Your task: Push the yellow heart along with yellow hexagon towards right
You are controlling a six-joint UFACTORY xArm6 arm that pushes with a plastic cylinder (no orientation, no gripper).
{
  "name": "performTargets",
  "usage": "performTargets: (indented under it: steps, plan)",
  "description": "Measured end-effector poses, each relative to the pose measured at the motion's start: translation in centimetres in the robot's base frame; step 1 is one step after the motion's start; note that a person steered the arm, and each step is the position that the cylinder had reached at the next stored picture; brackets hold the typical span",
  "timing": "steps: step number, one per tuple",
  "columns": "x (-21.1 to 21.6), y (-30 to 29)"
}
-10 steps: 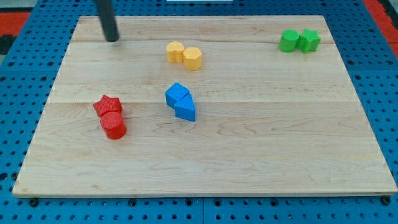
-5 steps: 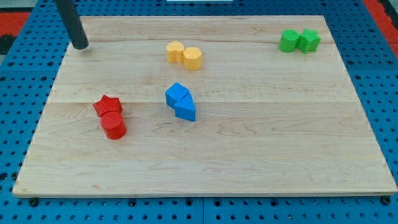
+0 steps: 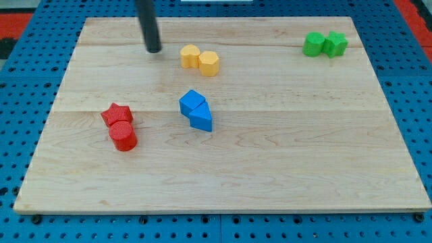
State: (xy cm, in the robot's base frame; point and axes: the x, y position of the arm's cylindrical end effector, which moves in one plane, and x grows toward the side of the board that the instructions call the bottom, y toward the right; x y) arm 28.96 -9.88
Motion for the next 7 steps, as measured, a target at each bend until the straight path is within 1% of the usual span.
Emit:
performTargets:
  steps: [1, 2, 3, 4, 5, 6, 7]
  plan:
    - [0.6, 5.9]
    - [2.3, 10.5]
    - [2.2, 11.4]
    - [-1.3, 7.0]
    - [-2.8, 2.2]
    - [-0.4, -0.4]
    - [3.5, 1.7]
